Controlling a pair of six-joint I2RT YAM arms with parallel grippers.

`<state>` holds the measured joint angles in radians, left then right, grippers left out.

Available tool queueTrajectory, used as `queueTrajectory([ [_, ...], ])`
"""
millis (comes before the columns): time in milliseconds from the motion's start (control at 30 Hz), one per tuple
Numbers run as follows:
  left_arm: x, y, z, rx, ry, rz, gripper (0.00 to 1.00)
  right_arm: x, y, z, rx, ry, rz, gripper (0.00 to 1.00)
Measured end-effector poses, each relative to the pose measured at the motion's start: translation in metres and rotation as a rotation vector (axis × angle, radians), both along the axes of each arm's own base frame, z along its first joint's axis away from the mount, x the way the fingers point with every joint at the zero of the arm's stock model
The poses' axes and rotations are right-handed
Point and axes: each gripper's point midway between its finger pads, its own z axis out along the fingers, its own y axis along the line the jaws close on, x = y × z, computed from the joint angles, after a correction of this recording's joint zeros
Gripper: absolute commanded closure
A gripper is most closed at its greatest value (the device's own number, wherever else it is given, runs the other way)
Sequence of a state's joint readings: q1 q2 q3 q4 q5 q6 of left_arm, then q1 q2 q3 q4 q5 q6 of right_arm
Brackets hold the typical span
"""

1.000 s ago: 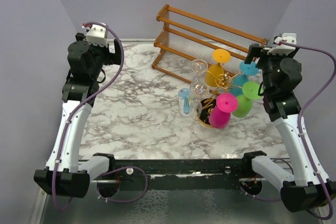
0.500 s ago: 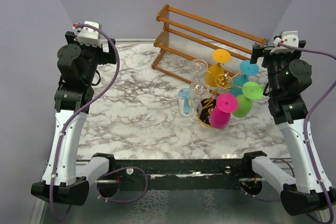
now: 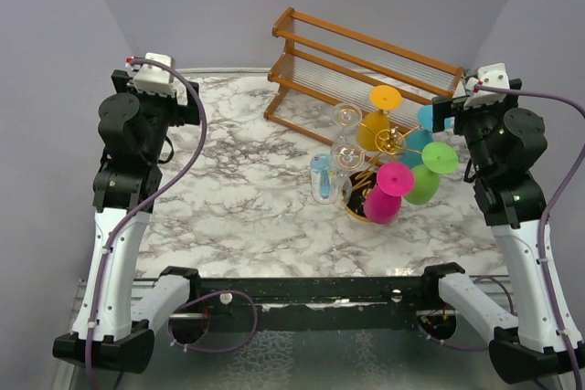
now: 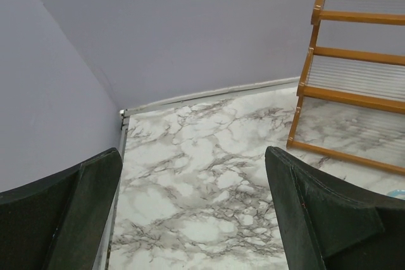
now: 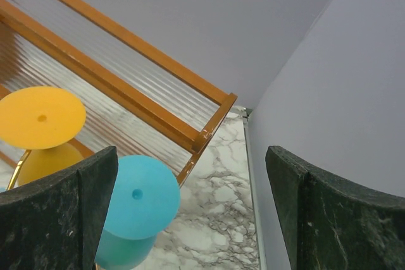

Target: Place the wine glass upside down on the wine glass rack

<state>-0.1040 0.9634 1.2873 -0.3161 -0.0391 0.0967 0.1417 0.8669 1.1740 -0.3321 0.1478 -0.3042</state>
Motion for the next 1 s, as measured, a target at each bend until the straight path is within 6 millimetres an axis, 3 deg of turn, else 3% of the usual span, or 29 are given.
queueTrajectory([
  [333,-0.006,0.000,-0.026,0.030,0.044,-0.019,0.01,-0.019,0.002,0.000,0.008,0.014,0.030,0.01],
  [600,-0.011,0.009,-0.021,0.030,0.027,-0.005,0.01,-0.022,-0.006,-0.003,0.019,0.036,0.002,0.00],
  [1000,-0.012,0.002,-0.032,0.029,0.068,-0.050,0.01,-0.017,-0.011,-0.007,0.047,0.068,-0.005,0.00],
])
